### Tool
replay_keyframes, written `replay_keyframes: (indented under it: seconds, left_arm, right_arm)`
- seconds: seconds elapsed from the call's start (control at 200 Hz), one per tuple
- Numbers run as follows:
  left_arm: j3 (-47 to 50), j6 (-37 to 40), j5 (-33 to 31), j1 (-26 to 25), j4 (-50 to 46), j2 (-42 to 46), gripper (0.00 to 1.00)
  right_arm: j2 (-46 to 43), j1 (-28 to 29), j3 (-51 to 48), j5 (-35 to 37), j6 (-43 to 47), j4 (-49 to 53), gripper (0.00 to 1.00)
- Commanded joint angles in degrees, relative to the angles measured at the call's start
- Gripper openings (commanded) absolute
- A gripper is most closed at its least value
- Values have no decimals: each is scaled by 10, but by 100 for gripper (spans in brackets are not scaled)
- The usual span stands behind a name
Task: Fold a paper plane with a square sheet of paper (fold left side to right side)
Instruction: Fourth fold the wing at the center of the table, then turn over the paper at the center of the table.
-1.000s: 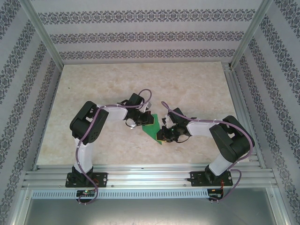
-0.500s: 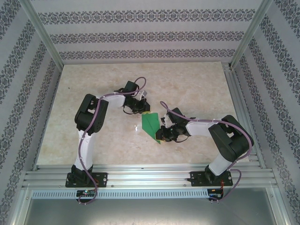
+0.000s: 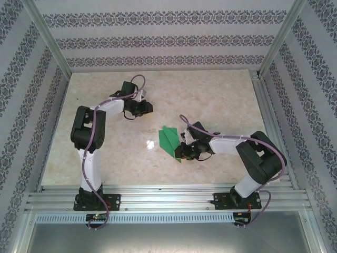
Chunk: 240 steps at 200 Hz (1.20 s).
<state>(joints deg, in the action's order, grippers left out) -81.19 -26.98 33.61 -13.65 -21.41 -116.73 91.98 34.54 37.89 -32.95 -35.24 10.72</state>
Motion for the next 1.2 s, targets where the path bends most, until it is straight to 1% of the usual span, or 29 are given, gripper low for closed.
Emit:
replay_keyframes:
  seconds: [0.0, 0.09, 0.195, 0.32, 0.365, 0.46, 0.54, 0.615, 0.734, 0.784, 0.909, 1.194]
  left_arm:
    - [50, 21, -8, 5, 10, 95, 28]
    - [123, 1, 19, 5, 41, 150, 31]
    - [225, -50, 51, 2, 113, 213, 33]
    - [327, -105, 56, -17, 188, 270, 37]
    - [354, -125, 56, -29, 212, 281, 39]
    - [383, -166, 60, -60, 263, 279, 42]
    - [390, -191, 58, -88, 302, 261, 43]
    - [387, -201, 48, -106, 320, 247, 43]
    - [370, -194, 38, -118, 309, 229, 43]
    - [367, -193, 38, -120, 309, 222, 43]
    - [368, -193, 37, -123, 310, 212, 43]
    - [361, -186, 39, -124, 299, 206, 43]
  right_arm:
    - [-33, 7, 5, 45, 23, 90, 29]
    - [-74, 4, 32, 64, 44, 127, 33]
    - [-114, -16, 59, 87, 69, 165, 43]
    - [-135, -56, 59, 93, 87, 158, 51]
    - [-130, -67, 58, 92, 93, 147, 52]
    - [-105, -77, 51, 76, 91, 100, 53]
    - [-71, -85, 37, 38, 74, 24, 53]
    - [-33, -89, 35, 7, 63, -33, 53]
    - [19, -89, 40, -13, 57, -76, 53]
    - [37, -89, 42, -19, 59, -82, 52]
    - [66, -88, 39, -43, 52, -112, 44]
    - [61, -89, 32, -67, 45, -137, 20]
